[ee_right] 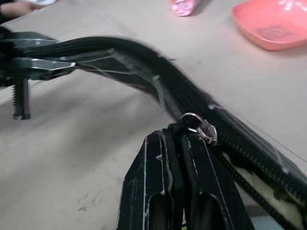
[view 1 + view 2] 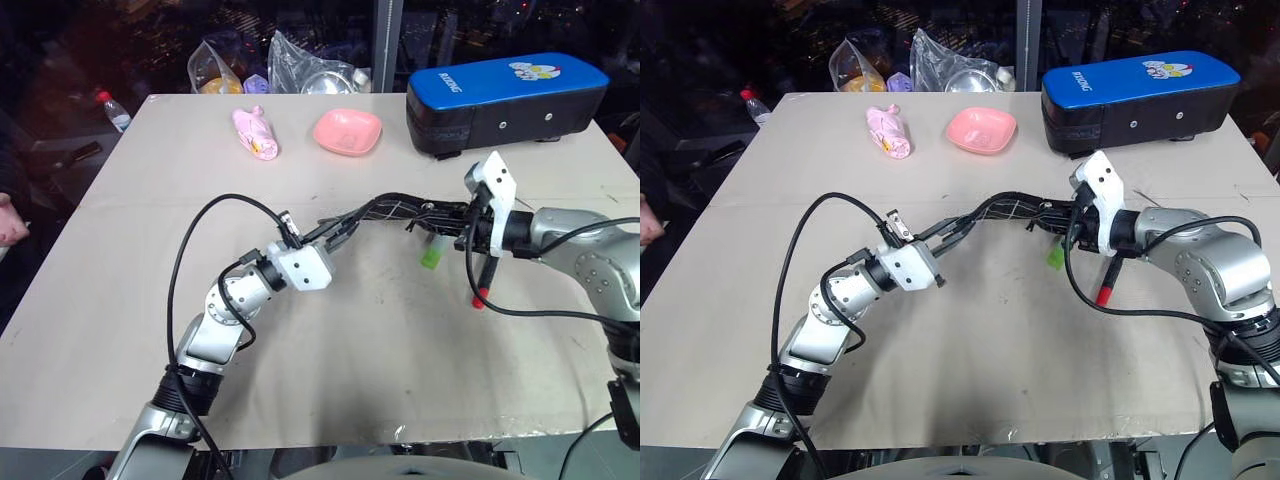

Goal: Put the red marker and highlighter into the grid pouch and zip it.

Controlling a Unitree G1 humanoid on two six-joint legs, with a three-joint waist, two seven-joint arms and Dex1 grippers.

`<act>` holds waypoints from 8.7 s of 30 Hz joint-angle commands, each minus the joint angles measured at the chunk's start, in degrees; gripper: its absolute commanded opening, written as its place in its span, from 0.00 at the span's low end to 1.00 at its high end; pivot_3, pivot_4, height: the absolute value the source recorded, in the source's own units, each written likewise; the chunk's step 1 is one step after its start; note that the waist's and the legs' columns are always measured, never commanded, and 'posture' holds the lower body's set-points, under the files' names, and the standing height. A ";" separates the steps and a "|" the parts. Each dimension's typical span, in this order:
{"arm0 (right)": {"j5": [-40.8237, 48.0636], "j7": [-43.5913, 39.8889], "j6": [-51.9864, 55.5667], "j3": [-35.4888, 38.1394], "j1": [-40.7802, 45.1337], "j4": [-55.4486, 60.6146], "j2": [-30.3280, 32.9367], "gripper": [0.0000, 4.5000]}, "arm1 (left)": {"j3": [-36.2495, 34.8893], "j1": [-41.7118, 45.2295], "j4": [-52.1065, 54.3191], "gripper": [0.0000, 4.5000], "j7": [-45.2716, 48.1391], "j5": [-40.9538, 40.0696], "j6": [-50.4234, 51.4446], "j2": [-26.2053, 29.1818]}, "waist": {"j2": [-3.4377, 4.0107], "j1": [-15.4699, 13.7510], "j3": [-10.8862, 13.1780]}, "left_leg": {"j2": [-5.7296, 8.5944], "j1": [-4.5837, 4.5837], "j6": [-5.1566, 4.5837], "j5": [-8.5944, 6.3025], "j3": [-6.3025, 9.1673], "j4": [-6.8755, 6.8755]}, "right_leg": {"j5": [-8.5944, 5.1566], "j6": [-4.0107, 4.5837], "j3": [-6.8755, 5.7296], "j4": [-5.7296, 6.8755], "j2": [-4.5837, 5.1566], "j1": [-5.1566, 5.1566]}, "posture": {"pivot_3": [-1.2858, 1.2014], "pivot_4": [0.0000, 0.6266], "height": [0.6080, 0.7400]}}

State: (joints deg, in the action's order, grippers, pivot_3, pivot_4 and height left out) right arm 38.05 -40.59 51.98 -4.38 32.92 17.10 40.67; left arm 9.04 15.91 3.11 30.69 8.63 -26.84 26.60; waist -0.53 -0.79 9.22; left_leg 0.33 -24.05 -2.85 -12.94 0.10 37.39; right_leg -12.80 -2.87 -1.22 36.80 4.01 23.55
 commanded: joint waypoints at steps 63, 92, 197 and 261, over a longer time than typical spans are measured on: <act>-25.16 -24.72 -24.41 -17.25 9.73 -1.86 -2.81 0.00 | 2.34 -1.71 5.76 0.01 16.57 -14.58 3.64 2.26 | 0.04 -0.06 0.03 | 0.02 0.00 0.01 0.00 0.03 0.02 | 0.00 0.01 -0.07 0.00 0.02 0.02 | 0.52 0.24 0.96; -22.64 -25.47 -21.80 -8.89 6.20 -4.31 0.43 0.33 | 0.02 -2.94 4.94 0.00 12.67 -14.74 8.11 0.28 | 0.04 0.01 0.04 | 0.02 0.04 0.02 0.00 0.03 0.03 | 0.01 0.01 -0.06 0.03 0.01 -0.01 | 0.52 0.24 0.96; -14.80 -20.10 -21.63 8.31 -5.31 0.23 1.77 0.99 | -2.59 -0.49 -1.13 0.00 11.12 -13.66 7.16 -0.46 | 0.02 -0.21 0.05 | -0.04 0.10 0.02 0.00 -0.04 0.05 | 0.02 0.01 0.05 0.05 0.01 -0.06 | 0.52 0.24 0.96; -41.55 -27.77 -50.05 -12.35 9.88 -10.44 15.05 0.05 | -0.95 -0.81 -0.62 0.00 11.12 -13.60 7.49 -2.59 | -0.18 0.18 0.22 | -0.34 0.24 0.01 -0.02 -0.62 0.06 | 0.02 0.03 0.56 -0.03 -0.35 0.04 | 0.52 0.24 0.96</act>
State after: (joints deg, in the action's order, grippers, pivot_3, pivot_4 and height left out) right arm -1.73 -67.89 4.46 -16.11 40.45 7.27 56.18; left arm 8.48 14.93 1.40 42.24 -4.67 -18.19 24.15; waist -0.71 -0.61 9.45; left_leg -0.02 -23.79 -2.84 -12.96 -0.54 37.44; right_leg -12.78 -2.83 -0.63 36.81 3.66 23.60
